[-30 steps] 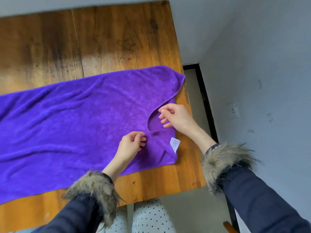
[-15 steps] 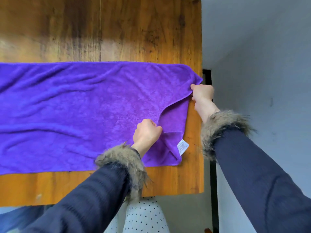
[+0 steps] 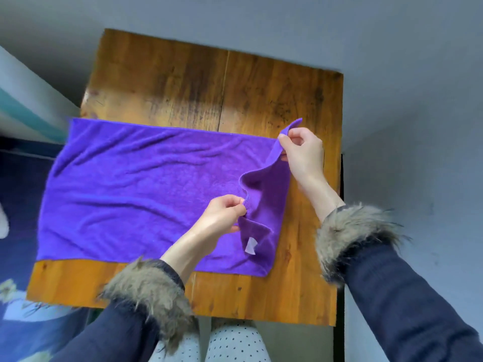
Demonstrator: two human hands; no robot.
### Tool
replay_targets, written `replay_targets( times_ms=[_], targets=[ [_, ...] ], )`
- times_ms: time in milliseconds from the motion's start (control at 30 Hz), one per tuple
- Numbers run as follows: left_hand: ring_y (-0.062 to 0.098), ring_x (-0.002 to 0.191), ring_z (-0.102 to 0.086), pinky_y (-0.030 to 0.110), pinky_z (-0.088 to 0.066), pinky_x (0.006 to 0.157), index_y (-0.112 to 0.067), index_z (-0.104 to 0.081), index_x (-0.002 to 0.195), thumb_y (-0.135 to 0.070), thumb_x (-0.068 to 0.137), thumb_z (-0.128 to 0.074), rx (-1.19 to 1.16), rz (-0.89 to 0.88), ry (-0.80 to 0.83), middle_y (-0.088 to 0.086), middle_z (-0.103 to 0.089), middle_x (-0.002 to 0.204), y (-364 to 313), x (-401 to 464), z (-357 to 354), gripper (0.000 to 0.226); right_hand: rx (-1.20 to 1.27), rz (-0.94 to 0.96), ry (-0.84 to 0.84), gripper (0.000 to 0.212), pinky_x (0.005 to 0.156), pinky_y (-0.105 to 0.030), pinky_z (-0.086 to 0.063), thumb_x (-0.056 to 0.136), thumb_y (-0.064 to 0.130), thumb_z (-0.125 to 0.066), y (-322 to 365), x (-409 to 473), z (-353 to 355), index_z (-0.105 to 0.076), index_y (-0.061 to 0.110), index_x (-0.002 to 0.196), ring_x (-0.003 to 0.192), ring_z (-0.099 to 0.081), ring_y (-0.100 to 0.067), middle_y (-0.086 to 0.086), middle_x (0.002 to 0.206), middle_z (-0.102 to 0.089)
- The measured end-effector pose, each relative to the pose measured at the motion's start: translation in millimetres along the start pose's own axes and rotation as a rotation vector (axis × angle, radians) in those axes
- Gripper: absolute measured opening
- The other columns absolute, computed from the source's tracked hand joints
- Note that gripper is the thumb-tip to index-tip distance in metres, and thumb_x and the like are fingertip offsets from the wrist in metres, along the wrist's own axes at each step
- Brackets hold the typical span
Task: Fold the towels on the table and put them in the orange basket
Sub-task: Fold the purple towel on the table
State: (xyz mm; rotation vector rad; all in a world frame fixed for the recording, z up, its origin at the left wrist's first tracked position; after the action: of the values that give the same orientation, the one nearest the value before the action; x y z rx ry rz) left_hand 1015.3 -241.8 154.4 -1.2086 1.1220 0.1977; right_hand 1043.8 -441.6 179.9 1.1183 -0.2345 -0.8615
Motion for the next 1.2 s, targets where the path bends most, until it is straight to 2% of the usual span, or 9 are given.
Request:
replay_targets(
  times_ms=[167, 300, 500, 667, 733, 800, 900, 1067, 1200],
  targets=[
    [0.015, 0.072, -0.051, 0.026, -0.052, 0.069, -0.018, -0.056, 0.079, -0.002, 0.090, -0.045, -0.133, -0.109, -0.067, 0.001, -0.057, 0.081, -29.5, -42.3, 72.6, 0.022, -0.040, 0.195, 0.083, 0.004, 0.077, -0.048, -0.054, 0.085, 0.016, -0.063, 75.0, -30.5, -59.7, -0.060, 0.016, 0.082, 0.077, -0.063, -0.020, 0.011, 0.070, -0.058],
    [0.012, 0.065, -0.048, 0.023, -0.047, 0.064, -0.019, -0.057, 0.077, -0.002, 0.088, -0.046, -0.223, -0.145, -0.183, -0.003, -0.054, 0.074, -29.4, -69.6, 136.5, 0.023, -0.039, 0.283, 0.160, 0.005, 0.076, -0.048, -0.054, 0.085, 0.014, -0.063, 121.4, -57.0, -115.3, -0.060, 0.015, 0.081, 0.075, -0.062, -0.019, 0.010, 0.068, -0.058],
    [0.012, 0.059, -0.037, 0.027, -0.033, 0.059, -0.016, -0.059, 0.074, -0.002, 0.082, -0.046, -0.268, -0.184, -0.441, -0.004, -0.047, 0.065, -15.8, -84.8, 236.2, 0.021, -0.051, 0.328, 0.308, 0.007, 0.077, -0.047, -0.053, 0.086, 0.014, -0.062, 164.7, -84.5, -209.3, -0.059, 0.016, 0.079, 0.074, -0.061, -0.017, 0.010, 0.068, -0.058],
    [0.014, 0.070, -0.048, 0.027, -0.041, 0.066, -0.017, -0.061, 0.085, -0.004, 0.085, -0.047, -0.275, -0.107, -0.640, -0.002, -0.055, 0.077, 33.3, -68.7, 297.5, 0.019, -0.090, 0.248, 0.429, 0.008, 0.083, -0.046, -0.053, 0.087, 0.017, -0.059, 152.7, -91.8, -286.2, -0.060, 0.022, 0.080, 0.083, -0.065, -0.023, 0.004, 0.076, -0.064],
    [0.020, 0.086, -0.054, 0.028, -0.043, 0.076, -0.013, -0.057, 0.109, -0.005, 0.087, -0.049, -0.191, -0.053, -0.751, 0.002, -0.055, 0.090, 59.4, -58.7, 313.8, 0.025, -0.172, 0.219, 0.472, 0.009, 0.091, -0.037, -0.049, 0.089, 0.020, -0.056, 133.8, -90.4, -308.2, -0.064, 0.018, 0.094, 0.094, -0.064, -0.022, -0.001, 0.091, -0.067],
    [0.028, 0.115, -0.045, 0.034, -0.036, 0.098, -0.010, -0.041, 0.131, -0.008, 0.087, -0.052, -0.036, 0.014, -0.829, 0.011, -0.049, 0.118, 80.3, -50.9, 323.7, 0.046, -0.388, 0.223, 0.509, 0.027, 0.093, -0.027, -0.040, 0.092, 0.022, -0.053, 108.0, -87.2, -318.6, -0.059, 0.010, 0.115, 0.108, -0.057, -0.022, -0.007, 0.114, -0.063],
    [0.031, 0.136, -0.021, 0.043, -0.021, 0.109, -0.014, -0.032, 0.140, -0.014, 0.086, -0.054, 0.326, 0.012, -0.868, 0.016, -0.027, 0.144, 82.7, -46.4, 318.0, 0.058, -0.720, 0.331, 0.515, 0.042, 0.102, -0.036, -0.033, 0.092, 0.022, -0.051, 69.2, -78.1, -314.9, -0.048, 0.006, 0.131, 0.125, -0.043, -0.030, -0.016, 0.133, -0.050],
    [0.035, 0.144, -0.002, 0.058, -0.002, 0.111, -0.015, -0.037, 0.141, -0.023, 0.086, -0.055, 0.890, -0.234, -0.663, 0.014, -0.018, 0.154, 68.3, -22.0, 267.0, 0.058, -1.066, 0.331, 0.584, 0.069, 0.111, -0.059, -0.017, 0.091, 0.039, -0.053, 23.7, -63.2, -290.5, -0.019, 0.021, 0.148, 0.145, -0.001, -0.028, -0.005, 0.158, -0.005],
    [0.034, 0.143, 0.013, 0.056, 0.003, 0.112, -0.027, -0.005, 0.149, -0.049, 0.091, -0.044, 1.131, -0.133, -0.388, 0.012, 0.012, 0.156, 81.4, 9.7, 238.6, 0.074, -1.145, 0.317, 0.686, 0.088, 0.104, -0.071, -0.010, 0.082, 0.059, -0.055, 5.9, -59.3, -280.3, -0.002, 0.037, 0.148, 0.144, 0.016, -0.021, 0.009, 0.157, 0.015]
  ],
)
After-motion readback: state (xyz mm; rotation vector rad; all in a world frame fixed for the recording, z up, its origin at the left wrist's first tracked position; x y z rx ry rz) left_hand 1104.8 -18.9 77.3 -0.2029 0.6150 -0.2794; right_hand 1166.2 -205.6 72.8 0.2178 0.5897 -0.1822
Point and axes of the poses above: each hand's wrist, its own x-axis towards the middle knuckle, its own z-axis out of the back of the hand, y = z × x, the point moved 6 cm from there along x, towards the middle knuckle
